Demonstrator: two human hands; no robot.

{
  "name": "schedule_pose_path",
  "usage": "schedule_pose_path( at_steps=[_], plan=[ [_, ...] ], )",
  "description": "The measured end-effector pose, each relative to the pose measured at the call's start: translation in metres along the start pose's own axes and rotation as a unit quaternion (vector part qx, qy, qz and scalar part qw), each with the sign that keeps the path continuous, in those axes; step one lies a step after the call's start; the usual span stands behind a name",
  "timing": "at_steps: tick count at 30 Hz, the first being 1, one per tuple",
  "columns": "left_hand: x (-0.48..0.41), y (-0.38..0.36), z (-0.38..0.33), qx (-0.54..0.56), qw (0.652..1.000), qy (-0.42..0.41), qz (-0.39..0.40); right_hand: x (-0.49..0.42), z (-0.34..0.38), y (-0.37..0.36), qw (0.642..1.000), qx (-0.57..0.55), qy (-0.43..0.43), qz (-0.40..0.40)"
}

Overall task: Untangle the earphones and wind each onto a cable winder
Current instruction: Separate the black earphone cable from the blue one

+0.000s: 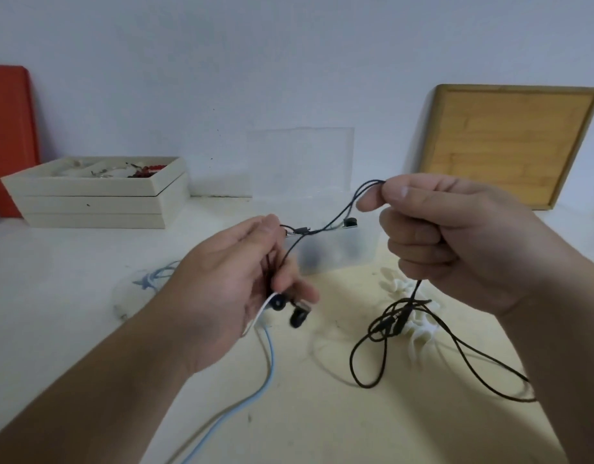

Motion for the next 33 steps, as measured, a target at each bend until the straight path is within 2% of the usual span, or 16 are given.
schedule_pose_path(
  at_steps=[2, 5, 7, 9, 13, 18, 21, 25, 30, 33],
  plan=[
    [0.000, 0.004, 0.003, -0.111, 0.994, 0.001, -0.019, -0.002, 0.002, 0.010, 0.999, -0.031, 0.000, -0.020],
    [-0.004, 0.010, 0.004, -0.312, 0.949, -0.028, -0.026, -0.002, 0.007, 0.026, 0.985, -0.171, -0.001, -0.037],
    [-0.005, 0.011, 0.008, -0.391, 0.920, -0.038, -0.006, 0.000, 0.010, 0.034, 0.972, -0.229, 0.011, -0.048],
    [-0.004, 0.012, 0.009, -0.424, 0.905, -0.032, 0.019, -0.001, 0.008, 0.038, 0.973, -0.218, 0.014, -0.070],
    [-0.003, 0.017, 0.013, -0.418, 0.905, 0.006, 0.075, -0.007, -0.002, 0.046, 0.977, -0.160, -0.019, -0.140],
    [-0.005, 0.027, 0.009, -0.379, 0.925, 0.019, 0.004, -0.006, -0.012, 0.067, 0.951, -0.160, -0.042, -0.263],
    [-0.004, 0.027, 0.007, -0.355, 0.935, 0.021, -0.014, -0.006, -0.015, 0.074, 0.942, -0.129, -0.046, -0.306],
    [-0.005, 0.027, 0.006, -0.296, 0.954, 0.037, -0.021, -0.005, -0.013, 0.076, 0.938, -0.100, -0.033, -0.331],
    [-0.003, 0.028, 0.003, -0.280, 0.958, 0.045, -0.050, -0.004, -0.010, 0.068, 0.948, 0.043, -0.038, -0.314],
    [-0.003, 0.029, 0.004, -0.293, 0.951, 0.064, -0.070, -0.005, -0.011, 0.065, 0.948, 0.077, -0.037, -0.306]
  ],
)
Point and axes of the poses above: each hand's wrist, its own x-axis away from the middle knuckle, its own y-axis out of the back of the hand, z = x × y, the point moved 6 cm from there along -x, towards the middle knuckle, and after that the axes turned 5 degrees about -x, right-handed, at the moved point
